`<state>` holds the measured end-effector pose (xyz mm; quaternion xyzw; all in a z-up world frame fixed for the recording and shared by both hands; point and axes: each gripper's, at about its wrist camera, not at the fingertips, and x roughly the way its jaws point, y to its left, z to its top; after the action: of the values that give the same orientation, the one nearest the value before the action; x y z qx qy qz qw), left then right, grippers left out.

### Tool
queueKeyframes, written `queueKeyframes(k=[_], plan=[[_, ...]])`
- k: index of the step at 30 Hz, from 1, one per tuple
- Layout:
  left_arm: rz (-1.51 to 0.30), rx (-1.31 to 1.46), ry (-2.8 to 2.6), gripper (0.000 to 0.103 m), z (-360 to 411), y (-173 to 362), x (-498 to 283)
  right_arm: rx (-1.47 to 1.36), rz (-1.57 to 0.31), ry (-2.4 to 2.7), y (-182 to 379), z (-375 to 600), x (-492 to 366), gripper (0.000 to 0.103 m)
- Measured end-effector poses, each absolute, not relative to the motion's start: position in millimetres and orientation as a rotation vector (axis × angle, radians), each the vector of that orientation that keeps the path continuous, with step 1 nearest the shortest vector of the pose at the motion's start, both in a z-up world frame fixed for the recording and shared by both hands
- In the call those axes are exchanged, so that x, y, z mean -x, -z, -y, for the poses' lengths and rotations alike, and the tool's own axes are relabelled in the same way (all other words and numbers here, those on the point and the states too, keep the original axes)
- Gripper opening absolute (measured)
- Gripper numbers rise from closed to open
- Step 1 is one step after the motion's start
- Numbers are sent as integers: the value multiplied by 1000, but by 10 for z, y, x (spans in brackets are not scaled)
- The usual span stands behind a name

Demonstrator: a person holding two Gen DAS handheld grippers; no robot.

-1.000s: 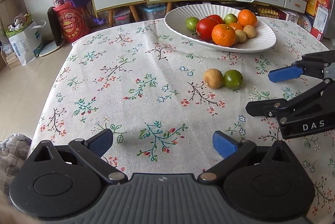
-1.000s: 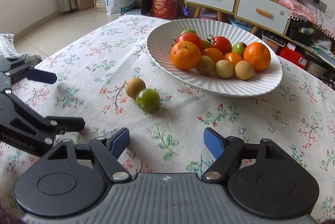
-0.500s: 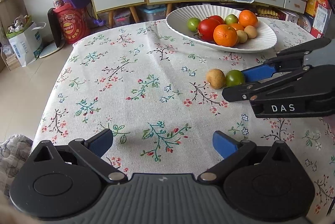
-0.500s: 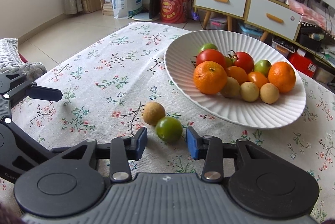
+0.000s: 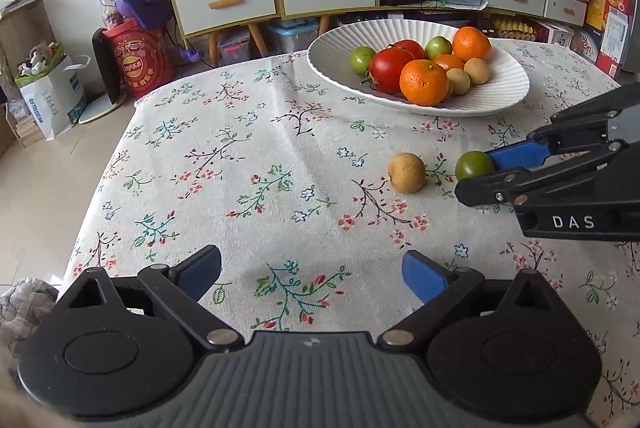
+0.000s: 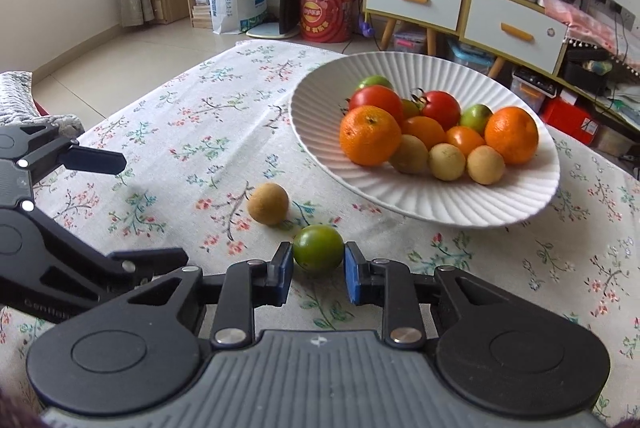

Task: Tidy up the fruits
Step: 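Grasp the tan fruit with the left gripper while the right gripper grasps the green tomato, then carry the tan fruit and green tomato over the white bowl and lower them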

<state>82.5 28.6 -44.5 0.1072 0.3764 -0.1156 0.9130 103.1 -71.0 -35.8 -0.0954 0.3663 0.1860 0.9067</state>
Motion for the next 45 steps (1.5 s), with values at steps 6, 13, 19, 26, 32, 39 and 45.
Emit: queueKeyframes(k=[6,13,19,26,32,39,45], plan=[[-778,-185,257,75,-160,434,-913,188,-761,-366,353,832,-1022,24],[-787,-144,274,58,-1,426,-1006,171,-762,-340,332,937,-1019,24],[-782,-138,280,45,130,422,-1060,164,-762,-331,341,989,-1004,24],[-785,-130,291,26,218,421,-1150,164,-763,-334,343,1001,-992,24],[-788,-130,300,17,262,416,-1165,163,-763,-335,336,1025,-991,24],[-800,-127,303,16,220,405,-1130,157,-758,-331,313,1063,-983,24],[-801,-161,294,16,164,366,-1074,145,-749,-326,247,1102,-966,24]])
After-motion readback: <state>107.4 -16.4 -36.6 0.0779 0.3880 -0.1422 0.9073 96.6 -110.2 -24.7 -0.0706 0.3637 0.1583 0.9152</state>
